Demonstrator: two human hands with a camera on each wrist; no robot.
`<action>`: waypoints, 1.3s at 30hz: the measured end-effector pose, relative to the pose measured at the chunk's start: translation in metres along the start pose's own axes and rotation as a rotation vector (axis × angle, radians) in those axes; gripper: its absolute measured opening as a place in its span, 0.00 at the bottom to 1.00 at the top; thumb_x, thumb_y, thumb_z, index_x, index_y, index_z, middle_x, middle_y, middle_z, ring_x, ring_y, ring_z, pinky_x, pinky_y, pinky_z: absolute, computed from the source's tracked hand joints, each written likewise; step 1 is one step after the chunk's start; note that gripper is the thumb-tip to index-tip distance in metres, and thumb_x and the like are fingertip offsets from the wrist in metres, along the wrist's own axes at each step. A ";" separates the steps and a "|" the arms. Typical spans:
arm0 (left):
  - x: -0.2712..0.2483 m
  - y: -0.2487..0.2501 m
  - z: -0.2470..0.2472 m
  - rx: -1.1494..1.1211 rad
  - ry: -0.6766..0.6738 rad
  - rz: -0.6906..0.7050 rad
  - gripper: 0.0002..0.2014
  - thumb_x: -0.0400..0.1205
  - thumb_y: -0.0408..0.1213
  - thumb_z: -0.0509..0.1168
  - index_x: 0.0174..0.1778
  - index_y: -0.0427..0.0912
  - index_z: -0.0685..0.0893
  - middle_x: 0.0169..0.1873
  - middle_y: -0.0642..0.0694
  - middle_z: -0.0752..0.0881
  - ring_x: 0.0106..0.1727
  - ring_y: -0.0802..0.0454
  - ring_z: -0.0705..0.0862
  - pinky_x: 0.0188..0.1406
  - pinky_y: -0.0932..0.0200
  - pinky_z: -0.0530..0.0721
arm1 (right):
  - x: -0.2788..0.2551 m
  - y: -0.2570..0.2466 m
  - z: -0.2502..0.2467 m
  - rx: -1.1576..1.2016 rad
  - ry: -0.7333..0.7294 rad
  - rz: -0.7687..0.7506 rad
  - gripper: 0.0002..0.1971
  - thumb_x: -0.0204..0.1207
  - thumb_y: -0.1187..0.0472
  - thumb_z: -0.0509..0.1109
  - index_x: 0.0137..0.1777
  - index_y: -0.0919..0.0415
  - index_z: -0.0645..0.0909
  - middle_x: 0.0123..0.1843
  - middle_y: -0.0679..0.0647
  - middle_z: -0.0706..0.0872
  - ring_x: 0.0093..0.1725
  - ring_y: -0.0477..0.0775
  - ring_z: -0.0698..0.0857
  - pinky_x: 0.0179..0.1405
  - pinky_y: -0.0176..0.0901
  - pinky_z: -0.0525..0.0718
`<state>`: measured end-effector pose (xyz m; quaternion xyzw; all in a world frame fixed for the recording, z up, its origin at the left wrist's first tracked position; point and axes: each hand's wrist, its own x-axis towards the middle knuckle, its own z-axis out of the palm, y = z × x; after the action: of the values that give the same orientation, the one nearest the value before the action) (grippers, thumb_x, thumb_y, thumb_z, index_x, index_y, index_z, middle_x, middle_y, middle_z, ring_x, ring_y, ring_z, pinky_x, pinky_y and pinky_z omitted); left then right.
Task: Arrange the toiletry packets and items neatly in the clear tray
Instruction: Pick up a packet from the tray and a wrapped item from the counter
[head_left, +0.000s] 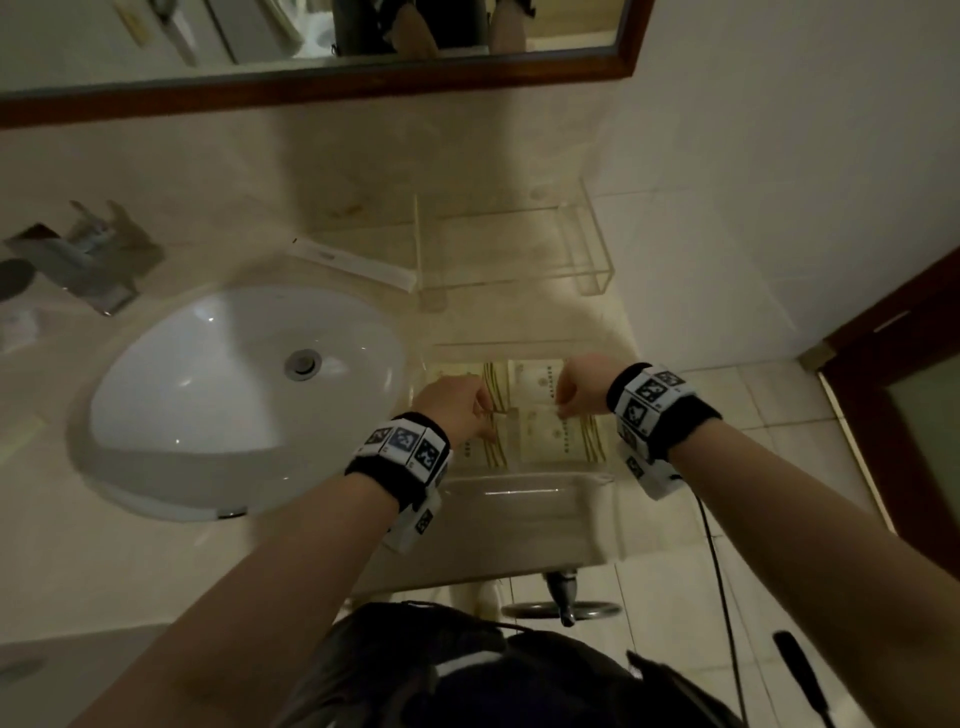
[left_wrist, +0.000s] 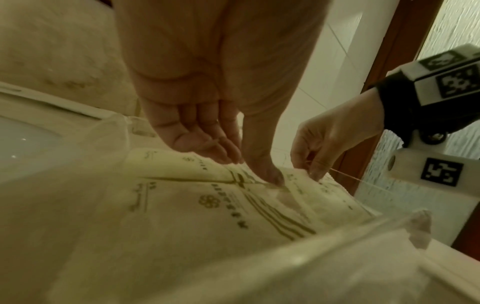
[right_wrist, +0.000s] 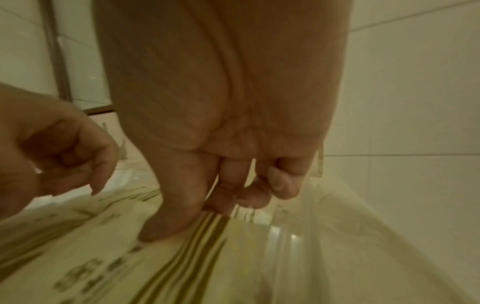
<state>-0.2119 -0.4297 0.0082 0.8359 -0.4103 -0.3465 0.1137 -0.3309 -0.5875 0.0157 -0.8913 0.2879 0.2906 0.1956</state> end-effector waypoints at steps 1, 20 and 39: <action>-0.001 0.001 0.001 0.017 -0.007 -0.002 0.18 0.71 0.42 0.77 0.54 0.44 0.82 0.52 0.46 0.85 0.54 0.47 0.83 0.56 0.51 0.84 | 0.000 -0.002 0.001 -0.015 0.012 0.002 0.16 0.75 0.54 0.74 0.60 0.60 0.87 0.59 0.55 0.89 0.58 0.55 0.86 0.54 0.42 0.80; 0.001 -0.006 0.027 -0.013 0.030 -0.058 0.16 0.72 0.40 0.76 0.52 0.41 0.82 0.53 0.44 0.85 0.55 0.45 0.83 0.54 0.53 0.82 | -0.009 -0.025 0.022 0.006 0.072 0.042 0.26 0.65 0.50 0.81 0.59 0.64 0.83 0.57 0.59 0.87 0.57 0.60 0.85 0.52 0.47 0.84; 0.006 -0.006 0.011 0.042 0.196 0.110 0.39 0.67 0.45 0.79 0.73 0.49 0.71 0.69 0.46 0.70 0.68 0.44 0.70 0.71 0.49 0.73 | -0.012 -0.024 0.014 0.081 0.233 -0.001 0.42 0.61 0.50 0.84 0.75 0.56 0.70 0.71 0.57 0.72 0.67 0.61 0.78 0.66 0.52 0.80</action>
<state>-0.2129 -0.4294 -0.0059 0.8442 -0.4495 -0.2478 0.1544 -0.3289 -0.5576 0.0171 -0.9104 0.3198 0.1732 0.1970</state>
